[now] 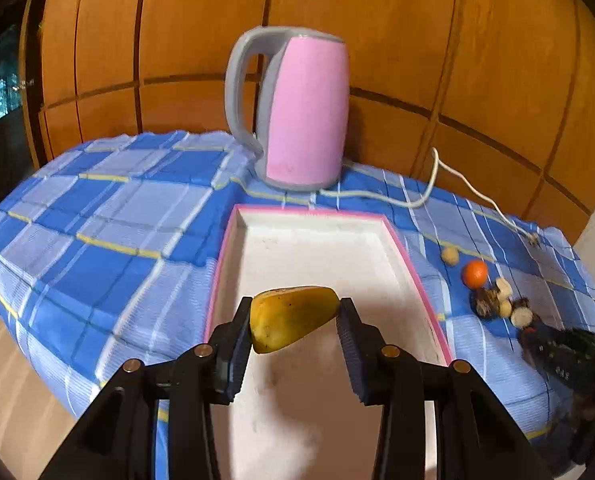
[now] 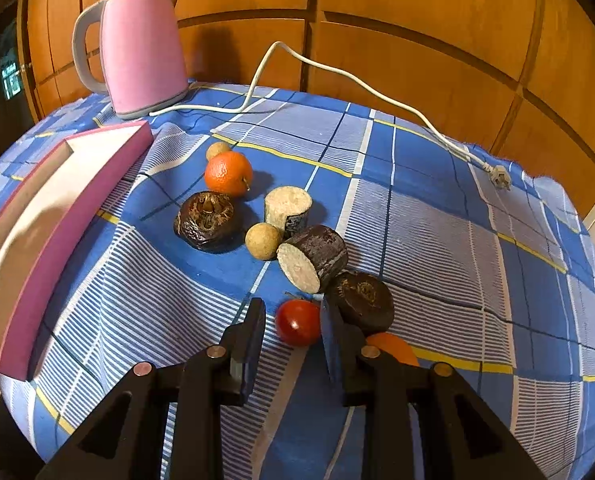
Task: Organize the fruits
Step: 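Hold the mango in the left gripper while the right gripper approaches the red cherry tomato, then grasp the red cherry tomato with the right gripper and lift it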
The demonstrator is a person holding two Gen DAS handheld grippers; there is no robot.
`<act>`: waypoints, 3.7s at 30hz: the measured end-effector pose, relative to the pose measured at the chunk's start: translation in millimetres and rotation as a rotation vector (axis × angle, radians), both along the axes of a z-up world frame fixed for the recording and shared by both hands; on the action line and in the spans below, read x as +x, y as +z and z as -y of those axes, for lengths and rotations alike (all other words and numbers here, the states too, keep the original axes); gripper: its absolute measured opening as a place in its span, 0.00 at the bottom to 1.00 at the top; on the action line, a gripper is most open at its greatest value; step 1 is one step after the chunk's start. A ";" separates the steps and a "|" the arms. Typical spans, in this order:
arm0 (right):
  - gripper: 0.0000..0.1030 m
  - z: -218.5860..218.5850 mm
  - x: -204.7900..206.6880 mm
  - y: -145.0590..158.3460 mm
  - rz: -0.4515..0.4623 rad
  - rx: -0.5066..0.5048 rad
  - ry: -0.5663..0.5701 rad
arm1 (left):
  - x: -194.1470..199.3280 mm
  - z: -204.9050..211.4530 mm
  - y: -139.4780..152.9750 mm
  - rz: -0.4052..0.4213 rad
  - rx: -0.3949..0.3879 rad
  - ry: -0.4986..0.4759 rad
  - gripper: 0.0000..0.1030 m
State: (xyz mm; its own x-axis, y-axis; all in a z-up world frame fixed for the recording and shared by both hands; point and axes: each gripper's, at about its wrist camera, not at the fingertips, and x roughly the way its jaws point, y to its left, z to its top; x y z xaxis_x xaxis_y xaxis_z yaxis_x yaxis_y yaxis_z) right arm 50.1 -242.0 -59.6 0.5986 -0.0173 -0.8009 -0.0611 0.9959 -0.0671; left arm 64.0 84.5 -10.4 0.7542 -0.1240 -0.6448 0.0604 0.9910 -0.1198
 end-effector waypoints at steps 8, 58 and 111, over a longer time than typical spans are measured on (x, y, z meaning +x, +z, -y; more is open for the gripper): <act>0.28 -0.3 1.0 -2.6 0.009 -0.010 -0.008 | -6.3 -21.3 35.8 0.056 0.038 0.087 0.40; 0.25 1.6 1.1 -9.9 0.016 0.015 -0.017 | 38.2 -9.7 14.2 -0.025 0.051 0.048 0.41; 0.24 7.0 -11.7 -3.0 0.027 0.093 -0.025 | -45.6 -132.1 75.1 0.106 0.093 0.420 0.41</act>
State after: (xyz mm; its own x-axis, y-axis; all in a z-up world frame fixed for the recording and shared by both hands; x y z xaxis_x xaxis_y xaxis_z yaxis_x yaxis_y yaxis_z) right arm 38.4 -249.0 -62.6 0.6203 0.0409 -0.7833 -0.0356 0.9991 0.0240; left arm 18.4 216.6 64.6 0.7893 0.2624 -0.5551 -0.3430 0.9383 -0.0442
